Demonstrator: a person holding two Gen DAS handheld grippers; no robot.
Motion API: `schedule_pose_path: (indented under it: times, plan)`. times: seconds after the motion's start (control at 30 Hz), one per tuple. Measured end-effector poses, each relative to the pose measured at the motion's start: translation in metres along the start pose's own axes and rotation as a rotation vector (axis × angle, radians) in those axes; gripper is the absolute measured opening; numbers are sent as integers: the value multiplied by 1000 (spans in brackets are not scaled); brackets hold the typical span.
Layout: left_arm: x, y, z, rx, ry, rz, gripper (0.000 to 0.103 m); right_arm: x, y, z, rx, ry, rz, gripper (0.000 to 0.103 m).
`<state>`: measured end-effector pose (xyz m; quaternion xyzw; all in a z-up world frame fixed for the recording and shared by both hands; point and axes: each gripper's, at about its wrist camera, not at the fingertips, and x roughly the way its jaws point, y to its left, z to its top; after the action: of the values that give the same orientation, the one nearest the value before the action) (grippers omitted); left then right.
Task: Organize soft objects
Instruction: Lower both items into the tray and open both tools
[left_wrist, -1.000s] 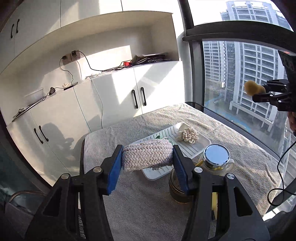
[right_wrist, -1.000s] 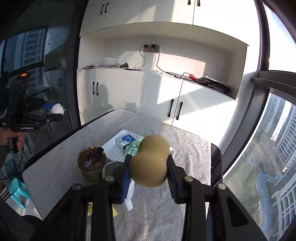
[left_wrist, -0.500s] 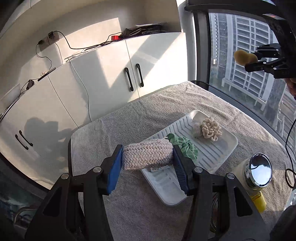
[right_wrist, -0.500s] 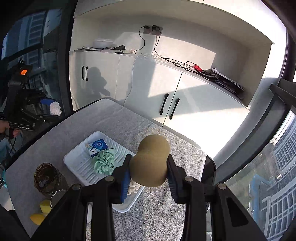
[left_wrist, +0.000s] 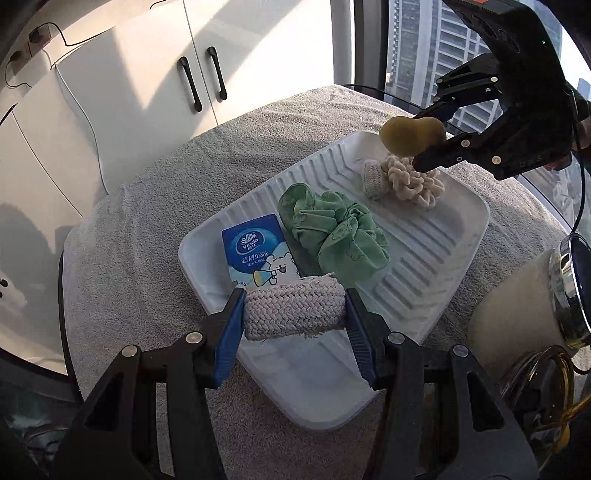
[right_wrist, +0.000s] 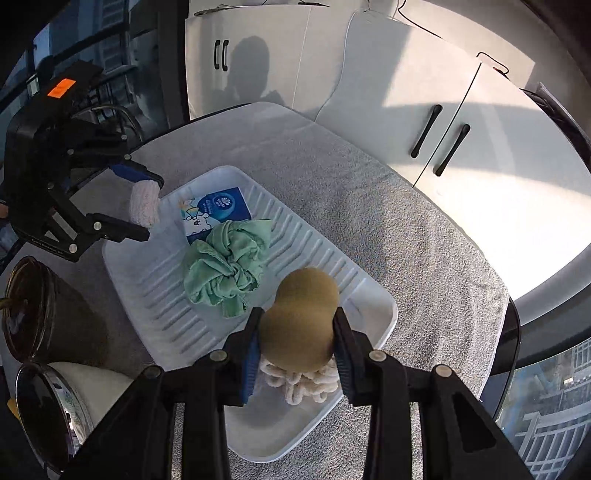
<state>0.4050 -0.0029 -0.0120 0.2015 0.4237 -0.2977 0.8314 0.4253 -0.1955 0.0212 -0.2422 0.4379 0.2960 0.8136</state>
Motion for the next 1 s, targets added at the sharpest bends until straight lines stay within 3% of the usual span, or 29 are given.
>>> schedule_pose_path:
  times: [0.43,0.83,1.0]
  plan:
    - [34,-9,-14,24,80,-43,50,57,14,4,-29,54,19,39]
    - [43,-8,-15,-4,85,-43,53,58,19,1,-39,36,3,43]
    - [43,-7,-15,-17,69,-39,68,56,24,-1,-48,32,-22,44]
